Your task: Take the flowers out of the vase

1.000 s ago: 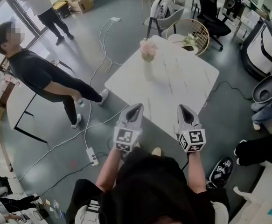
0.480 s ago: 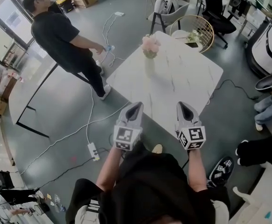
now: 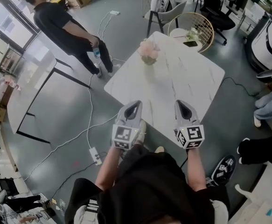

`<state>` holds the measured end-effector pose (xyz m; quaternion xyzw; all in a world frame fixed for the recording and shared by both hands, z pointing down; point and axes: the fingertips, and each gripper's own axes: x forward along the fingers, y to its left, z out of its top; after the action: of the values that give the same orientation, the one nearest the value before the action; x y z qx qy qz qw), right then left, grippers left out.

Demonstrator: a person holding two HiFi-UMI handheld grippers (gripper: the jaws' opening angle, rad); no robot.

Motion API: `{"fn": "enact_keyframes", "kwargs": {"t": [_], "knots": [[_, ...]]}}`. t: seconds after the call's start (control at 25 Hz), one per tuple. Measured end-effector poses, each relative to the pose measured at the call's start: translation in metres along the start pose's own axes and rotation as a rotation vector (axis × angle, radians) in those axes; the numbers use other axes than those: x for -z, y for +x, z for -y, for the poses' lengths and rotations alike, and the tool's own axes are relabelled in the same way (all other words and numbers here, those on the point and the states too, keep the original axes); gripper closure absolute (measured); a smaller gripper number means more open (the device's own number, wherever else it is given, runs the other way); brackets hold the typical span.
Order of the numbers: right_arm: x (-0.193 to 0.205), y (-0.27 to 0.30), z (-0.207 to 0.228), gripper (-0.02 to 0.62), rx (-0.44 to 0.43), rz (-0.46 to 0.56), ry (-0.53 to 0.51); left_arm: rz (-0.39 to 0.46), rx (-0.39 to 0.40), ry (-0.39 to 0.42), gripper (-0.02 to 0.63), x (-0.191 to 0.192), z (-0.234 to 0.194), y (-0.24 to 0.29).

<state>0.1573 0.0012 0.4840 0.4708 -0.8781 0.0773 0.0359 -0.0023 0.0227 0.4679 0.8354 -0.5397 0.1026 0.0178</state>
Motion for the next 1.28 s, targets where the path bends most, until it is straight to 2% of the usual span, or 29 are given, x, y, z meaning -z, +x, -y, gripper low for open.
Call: {"fn": "enact_keyframes", "kwargs": {"t": [0.56, 0.96, 1.28], "knots": [[-0.004, 0.109, 0.011, 0.592, 0.017, -0.018, 0.046, -0.033, 0.070, -0.009, 0.600, 0.004, -0.074, 0.078], [0.005, 0.174, 0.002, 0.587, 0.039, -0.061, 0.099, -0.060, 0.133, -0.042, 0.600, 0.019, -0.128, 0.113], [0.015, 0.209, -0.007, 0.564, 0.065, -0.107, 0.110, -0.092, 0.204, -0.061, 0.600, 0.034, -0.151, 0.130]]}}
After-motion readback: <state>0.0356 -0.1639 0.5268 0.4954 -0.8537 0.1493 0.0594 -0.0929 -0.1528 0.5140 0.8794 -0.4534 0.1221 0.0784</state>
